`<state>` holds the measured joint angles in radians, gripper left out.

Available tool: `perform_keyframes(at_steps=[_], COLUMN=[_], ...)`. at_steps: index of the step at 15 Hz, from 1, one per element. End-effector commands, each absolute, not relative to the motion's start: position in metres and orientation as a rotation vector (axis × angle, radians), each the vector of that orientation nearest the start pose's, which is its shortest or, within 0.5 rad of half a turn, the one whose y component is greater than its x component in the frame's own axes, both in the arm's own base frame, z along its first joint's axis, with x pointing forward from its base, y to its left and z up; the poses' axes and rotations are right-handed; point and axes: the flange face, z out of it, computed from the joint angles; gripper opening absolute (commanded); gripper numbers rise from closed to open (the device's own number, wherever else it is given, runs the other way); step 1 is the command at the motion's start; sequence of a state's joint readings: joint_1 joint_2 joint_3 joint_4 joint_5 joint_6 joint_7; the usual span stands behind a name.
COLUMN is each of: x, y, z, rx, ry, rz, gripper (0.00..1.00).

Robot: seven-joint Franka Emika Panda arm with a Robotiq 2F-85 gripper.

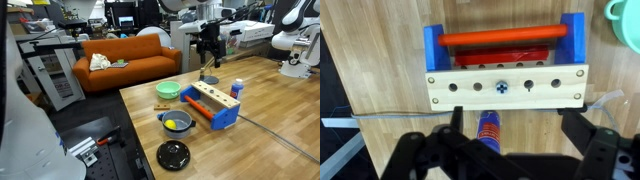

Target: Pick up the bolt and put it on the table

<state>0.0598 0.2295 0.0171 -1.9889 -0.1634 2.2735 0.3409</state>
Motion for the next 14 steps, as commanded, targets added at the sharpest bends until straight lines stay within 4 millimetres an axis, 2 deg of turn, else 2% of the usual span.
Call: perform_keyframes(at_steps=[1,8,14], x=[0.615,0.639,0.641], y=[0.033,0.021,0.018], z=[0.33,0.284,0.257], rx=[-3.218,-3.169,-3.175], ry=[0.304,0.376,0.364], rz=[-0.091,0.022,0.094], gripper=[1.0,1.0,1.0])
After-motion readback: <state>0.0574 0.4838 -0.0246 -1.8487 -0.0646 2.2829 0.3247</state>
